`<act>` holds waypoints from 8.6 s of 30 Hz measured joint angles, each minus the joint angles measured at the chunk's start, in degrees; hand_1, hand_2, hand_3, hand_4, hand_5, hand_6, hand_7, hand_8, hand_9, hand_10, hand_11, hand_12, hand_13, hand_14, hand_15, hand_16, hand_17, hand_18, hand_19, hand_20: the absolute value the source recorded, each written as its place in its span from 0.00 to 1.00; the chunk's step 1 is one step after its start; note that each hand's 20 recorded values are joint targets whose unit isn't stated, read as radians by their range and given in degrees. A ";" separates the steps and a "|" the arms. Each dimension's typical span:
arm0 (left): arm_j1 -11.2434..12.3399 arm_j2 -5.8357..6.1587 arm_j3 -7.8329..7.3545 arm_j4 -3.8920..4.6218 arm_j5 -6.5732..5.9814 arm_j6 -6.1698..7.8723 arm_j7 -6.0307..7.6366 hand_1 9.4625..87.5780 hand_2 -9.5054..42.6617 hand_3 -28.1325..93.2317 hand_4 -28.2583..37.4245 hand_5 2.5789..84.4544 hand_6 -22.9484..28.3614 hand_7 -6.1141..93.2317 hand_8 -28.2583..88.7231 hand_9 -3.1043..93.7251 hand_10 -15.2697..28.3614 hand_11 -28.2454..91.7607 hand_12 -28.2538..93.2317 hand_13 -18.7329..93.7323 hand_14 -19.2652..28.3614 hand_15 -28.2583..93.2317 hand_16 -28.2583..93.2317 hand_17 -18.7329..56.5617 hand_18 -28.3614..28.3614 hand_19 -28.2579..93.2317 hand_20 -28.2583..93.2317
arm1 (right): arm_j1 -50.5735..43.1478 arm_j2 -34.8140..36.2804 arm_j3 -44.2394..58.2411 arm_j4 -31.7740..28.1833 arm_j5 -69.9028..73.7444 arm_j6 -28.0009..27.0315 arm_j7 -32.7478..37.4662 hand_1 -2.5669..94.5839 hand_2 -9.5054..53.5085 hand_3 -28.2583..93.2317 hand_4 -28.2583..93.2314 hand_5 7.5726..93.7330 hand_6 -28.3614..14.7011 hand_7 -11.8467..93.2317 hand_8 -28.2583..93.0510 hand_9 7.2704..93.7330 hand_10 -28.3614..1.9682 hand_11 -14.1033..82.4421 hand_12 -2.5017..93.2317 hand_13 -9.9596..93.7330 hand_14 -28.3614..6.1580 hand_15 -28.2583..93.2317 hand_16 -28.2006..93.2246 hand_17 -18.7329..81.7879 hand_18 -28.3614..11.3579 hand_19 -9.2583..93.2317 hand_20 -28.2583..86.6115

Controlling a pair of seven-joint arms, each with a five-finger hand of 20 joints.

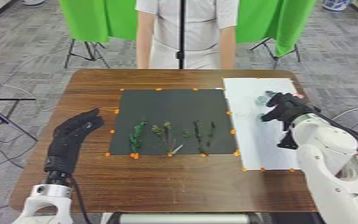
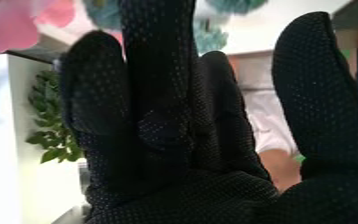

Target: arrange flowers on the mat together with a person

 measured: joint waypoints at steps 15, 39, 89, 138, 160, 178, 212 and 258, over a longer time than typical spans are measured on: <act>-0.08 -0.03 0.00 0.00 0.02 -0.01 -0.03 0.38 0.09 0.74 0.24 0.58 0.46 0.25 0.17 0.51 0.62 0.41 0.35 0.50 0.75 0.39 0.27 0.34 0.72 0.32 0.43 | 3.93 0.19 -4.70 6.55 -4.31 -1.59 -1.36 0.48 0.00 0.76 0.02 0.59 0.71 0.24 0.14 0.89 0.52 0.30 0.17 1.00 0.73 0.58 0.37 0.92 0.58 0.85 0.44; 0.85 0.92 -5.97 1.88 -0.01 1.51 -0.60 0.38 0.08 0.74 0.24 0.59 0.46 0.25 0.17 0.52 0.62 0.42 0.35 0.50 0.75 0.40 0.27 0.35 0.72 0.32 0.43 | -0.98 2.07 -6.31 6.13 -3.74 14.56 -4.23 1.00 0.00 0.00 0.52 0.92 0.68 0.27 0.31 1.00 0.65 0.46 0.31 1.00 0.82 0.75 0.37 0.94 0.52 1.00 0.48; -0.09 3.68 -4.71 4.85 -5.60 5.64 2.57 0.37 0.07 0.75 0.24 0.59 0.45 0.26 0.17 0.52 0.63 0.42 0.35 0.50 0.75 0.40 0.27 0.35 0.73 0.32 0.43 | 24.13 -30.90 -37.78 25.64 -25.34 9.69 -31.07 0.98 0.00 0.00 0.50 0.90 0.74 0.27 0.28 1.00 0.71 0.39 0.31 1.00 0.86 0.78 0.37 0.93 0.48 1.00 0.65; -1.01 3.68 -4.25 5.18 -5.64 4.41 2.85 0.37 0.05 0.75 0.24 0.59 0.45 0.26 0.17 0.52 0.62 0.42 0.35 0.50 0.74 0.40 0.27 0.35 0.73 0.32 0.43 | 25.64 -28.90 -37.17 29.65 -25.22 14.11 -35.54 0.96 0.00 0.00 0.49 0.70 0.82 0.29 0.12 1.00 0.73 0.26 0.37 1.00 0.87 0.75 0.40 0.89 0.48 1.00 0.65; 0.43 2.23 -5.03 4.36 -4.88 3.33 2.48 0.37 0.06 0.75 0.24 0.59 0.45 0.26 0.17 0.52 0.62 0.42 0.35 0.50 0.74 0.40 0.27 0.35 0.73 0.32 0.43 | 13.72 -13.58 -15.46 -7.12 8.32 35.37 -16.54 0.35 0.13 0.80 0.09 0.75 0.71 0.27 0.17 0.87 0.48 0.33 0.22 0.85 0.54 0.51 0.45 0.66 0.35 0.83 0.49; 1.26 2.12 -2.02 0.20 -1.94 0.11 1.74 0.36 0.07 0.75 0.24 0.61 0.46 0.23 0.17 0.53 0.64 0.39 0.34 0.50 0.76 0.38 0.26 0.35 0.72 0.31 0.43 | -32.38 -24.19 16.92 -13.16 56.86 17.16 -39.23 0.10 0.15 0.89 0.08 0.44 0.71 0.21 0.16 0.47 0.44 0.20 0.14 0.41 0.48 0.30 0.34 0.38 0.37 0.12 0.49; 1.90 0.79 -2.89 -1.96 -2.82 -0.95 1.61 0.29 0.14 0.77 0.21 0.60 0.48 0.21 0.18 0.53 0.64 0.39 0.34 0.50 0.77 0.39 0.27 0.35 0.72 0.32 0.43 | -38.47 -25.82 13.61 -14.08 75.99 25.03 -42.48 0.06 0.16 0.91 0.07 0.35 0.67 0.20 0.16 0.27 0.48 0.16 0.11 0.31 0.45 0.28 0.33 0.36 0.36 0.13 0.48; 1.82 1.34 -3.29 -1.71 -5.25 -0.55 1.95 0.27 0.16 0.77 0.20 0.59 0.49 0.21 0.18 0.53 0.64 0.40 0.35 0.50 0.77 0.39 0.27 0.35 0.73 0.31 0.43 | -38.24 -25.39 12.05 -13.81 74.51 24.19 -41.07 0.08 0.18 0.91 0.07 0.41 0.64 0.21 0.16 0.32 0.45 0.17 0.12 0.35 0.46 0.28 0.36 0.36 0.38 0.13 0.48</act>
